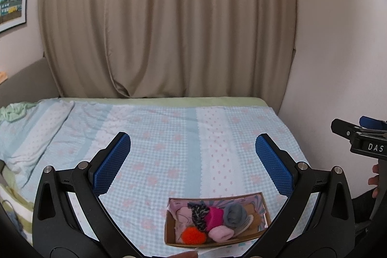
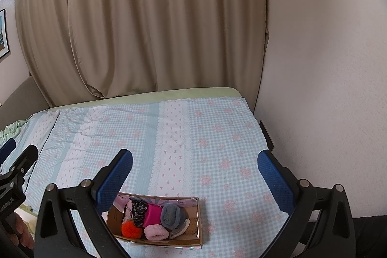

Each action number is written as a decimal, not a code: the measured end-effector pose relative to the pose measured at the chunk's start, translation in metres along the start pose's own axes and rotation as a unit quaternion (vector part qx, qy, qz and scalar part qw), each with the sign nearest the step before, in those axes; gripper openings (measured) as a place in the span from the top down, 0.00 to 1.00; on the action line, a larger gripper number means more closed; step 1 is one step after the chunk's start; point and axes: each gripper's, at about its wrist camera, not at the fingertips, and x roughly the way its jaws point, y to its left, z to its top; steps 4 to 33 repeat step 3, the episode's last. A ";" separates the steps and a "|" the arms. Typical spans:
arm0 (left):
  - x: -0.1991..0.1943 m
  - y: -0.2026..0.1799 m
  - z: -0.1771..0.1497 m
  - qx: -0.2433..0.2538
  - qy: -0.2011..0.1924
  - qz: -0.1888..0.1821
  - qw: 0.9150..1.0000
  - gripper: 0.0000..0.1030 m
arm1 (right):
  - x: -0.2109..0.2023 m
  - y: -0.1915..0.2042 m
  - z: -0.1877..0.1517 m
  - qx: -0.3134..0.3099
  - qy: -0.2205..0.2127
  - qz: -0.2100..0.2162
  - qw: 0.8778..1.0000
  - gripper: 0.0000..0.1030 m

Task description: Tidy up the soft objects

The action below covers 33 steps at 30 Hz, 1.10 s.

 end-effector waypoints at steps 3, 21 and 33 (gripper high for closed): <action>0.002 0.000 -0.002 -0.001 -0.001 0.000 1.000 0.00 | 0.004 0.001 0.002 0.001 0.006 0.001 1.000 0.00; 0.002 0.000 -0.002 -0.001 -0.001 0.000 1.000 0.00 | 0.004 0.001 0.002 0.001 0.006 0.001 1.000 0.00; 0.002 0.000 -0.002 -0.001 -0.001 0.000 1.000 0.00 | 0.004 0.001 0.002 0.001 0.006 0.001 1.000 0.00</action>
